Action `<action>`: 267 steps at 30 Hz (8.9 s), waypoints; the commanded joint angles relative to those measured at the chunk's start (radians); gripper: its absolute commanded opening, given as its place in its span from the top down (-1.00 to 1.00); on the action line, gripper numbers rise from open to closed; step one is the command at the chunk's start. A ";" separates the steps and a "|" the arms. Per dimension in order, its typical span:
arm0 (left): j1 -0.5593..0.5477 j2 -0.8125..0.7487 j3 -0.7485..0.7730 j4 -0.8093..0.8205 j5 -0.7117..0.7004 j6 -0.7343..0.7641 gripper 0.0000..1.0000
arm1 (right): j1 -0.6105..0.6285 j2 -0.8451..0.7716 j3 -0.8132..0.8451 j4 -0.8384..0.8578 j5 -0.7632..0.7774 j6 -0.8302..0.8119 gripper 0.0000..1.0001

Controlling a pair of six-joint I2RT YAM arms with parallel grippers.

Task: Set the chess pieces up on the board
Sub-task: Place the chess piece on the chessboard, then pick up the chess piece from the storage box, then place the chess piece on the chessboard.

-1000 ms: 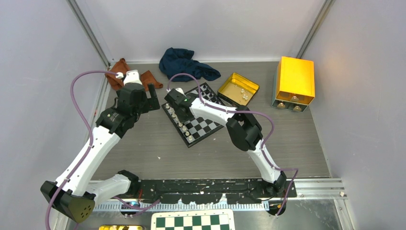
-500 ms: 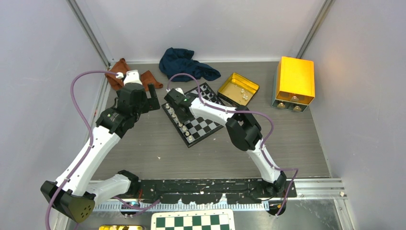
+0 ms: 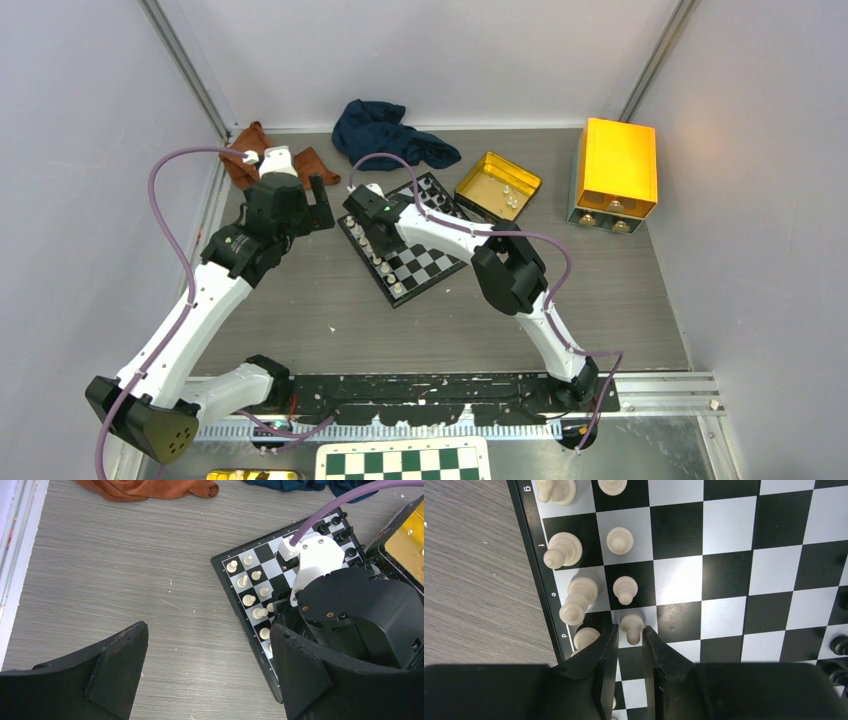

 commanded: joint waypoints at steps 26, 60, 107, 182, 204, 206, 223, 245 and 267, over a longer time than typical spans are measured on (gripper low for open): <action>-0.003 0.137 0.128 0.086 -0.010 0.012 -0.84 | -0.154 -0.196 0.158 -0.033 0.108 -0.040 0.13; -0.003 0.319 0.222 0.065 0.005 0.013 -0.99 | -0.707 0.001 0.069 0.095 0.056 0.036 0.03; -0.003 0.345 0.218 0.068 0.018 0.017 -0.99 | -0.709 0.019 0.005 0.111 0.018 0.046 0.75; -0.003 0.025 0.045 0.011 -0.002 -0.018 -0.99 | 0.014 -0.167 -0.158 0.074 0.007 0.007 0.99; -0.003 0.026 0.031 0.020 -0.002 0.008 -0.99 | 0.028 -0.109 -0.127 0.074 0.001 0.020 0.98; -0.003 0.026 0.029 0.020 -0.002 0.009 -0.99 | 0.027 -0.107 -0.126 0.072 0.002 0.021 0.90; -0.003 0.031 0.029 0.023 0.004 0.000 -0.99 | 0.030 -0.116 -0.133 0.058 0.015 0.015 0.51; -0.003 0.040 0.029 0.026 0.016 -0.008 -0.99 | 0.031 -0.190 -0.145 0.049 0.034 0.015 0.41; -0.003 0.071 0.068 0.044 0.004 -0.015 -0.99 | -0.036 -0.334 -0.077 0.010 0.103 -0.026 0.29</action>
